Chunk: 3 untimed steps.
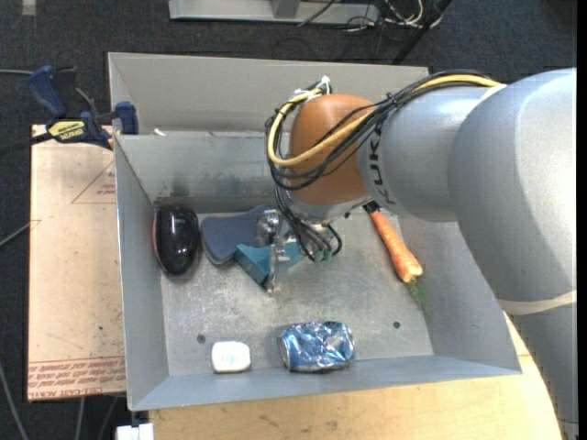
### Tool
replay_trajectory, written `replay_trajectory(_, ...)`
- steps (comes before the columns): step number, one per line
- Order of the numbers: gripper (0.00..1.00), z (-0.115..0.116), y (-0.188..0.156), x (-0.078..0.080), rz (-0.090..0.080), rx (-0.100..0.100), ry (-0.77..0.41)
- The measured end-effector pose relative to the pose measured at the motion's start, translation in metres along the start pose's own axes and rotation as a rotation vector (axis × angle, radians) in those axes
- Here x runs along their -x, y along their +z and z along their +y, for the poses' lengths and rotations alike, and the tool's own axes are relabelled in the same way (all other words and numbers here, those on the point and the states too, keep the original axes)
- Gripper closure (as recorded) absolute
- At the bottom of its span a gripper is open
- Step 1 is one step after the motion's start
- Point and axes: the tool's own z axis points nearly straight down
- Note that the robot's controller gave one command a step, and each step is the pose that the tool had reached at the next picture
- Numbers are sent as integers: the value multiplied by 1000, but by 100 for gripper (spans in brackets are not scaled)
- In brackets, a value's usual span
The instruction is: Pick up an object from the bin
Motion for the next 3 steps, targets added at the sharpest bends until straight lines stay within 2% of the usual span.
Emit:
replay_trajectory(1,100,-42,-2,-15,-23,5,-313)
replay_trajectory(2,100,-42,-2,-15,-23,5,-314)
replay_trajectory(3,100,-38,-125,1,-13,2,-697)
